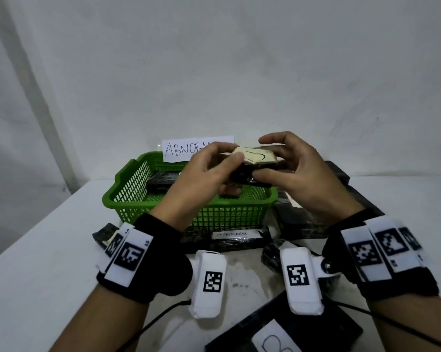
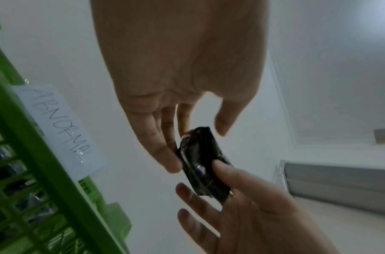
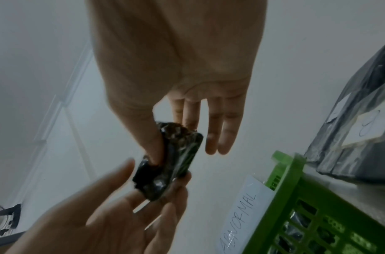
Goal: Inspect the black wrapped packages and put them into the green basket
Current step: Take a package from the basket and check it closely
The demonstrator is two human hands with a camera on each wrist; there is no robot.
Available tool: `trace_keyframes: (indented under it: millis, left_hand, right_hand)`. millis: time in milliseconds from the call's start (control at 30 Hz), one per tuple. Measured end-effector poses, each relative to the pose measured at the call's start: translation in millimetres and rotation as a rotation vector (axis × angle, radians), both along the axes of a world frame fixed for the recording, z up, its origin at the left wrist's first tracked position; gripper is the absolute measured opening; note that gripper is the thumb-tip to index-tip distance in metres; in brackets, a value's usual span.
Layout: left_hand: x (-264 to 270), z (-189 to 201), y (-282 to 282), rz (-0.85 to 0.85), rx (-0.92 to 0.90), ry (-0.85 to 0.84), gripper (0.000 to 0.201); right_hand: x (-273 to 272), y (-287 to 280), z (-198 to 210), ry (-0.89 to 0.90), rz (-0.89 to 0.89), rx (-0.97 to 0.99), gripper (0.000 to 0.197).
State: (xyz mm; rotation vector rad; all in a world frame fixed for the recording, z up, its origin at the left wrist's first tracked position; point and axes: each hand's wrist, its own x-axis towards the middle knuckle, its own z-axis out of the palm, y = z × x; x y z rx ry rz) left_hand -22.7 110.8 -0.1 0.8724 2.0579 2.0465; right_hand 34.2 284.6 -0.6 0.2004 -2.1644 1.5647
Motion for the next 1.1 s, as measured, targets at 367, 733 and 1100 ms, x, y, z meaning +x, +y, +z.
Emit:
trace_keyframes:
  millis: [367, 733, 1100]
  left_hand:
    - [5.0, 4.2, -2.3, -0.129, 0.047, 0.098, 0.026]
    - [1.4, 5.6, -4.6, -0.023, 0.123, 0.194, 0.03]
    - [6.4, 9.2, -5.1, -0.028, 0.071, 0.2, 0.016]
  right_hand:
    - [-0.1, -1.5, 4.1, 0.092, -0.149, -0.063, 0.019]
    - [0.9, -0.6, 6.1, -0.052, -0.031, -0.153, 0.021]
    - [-0.8, -3.9, 4.0, 0.06, -0.044, -0.198, 0.025]
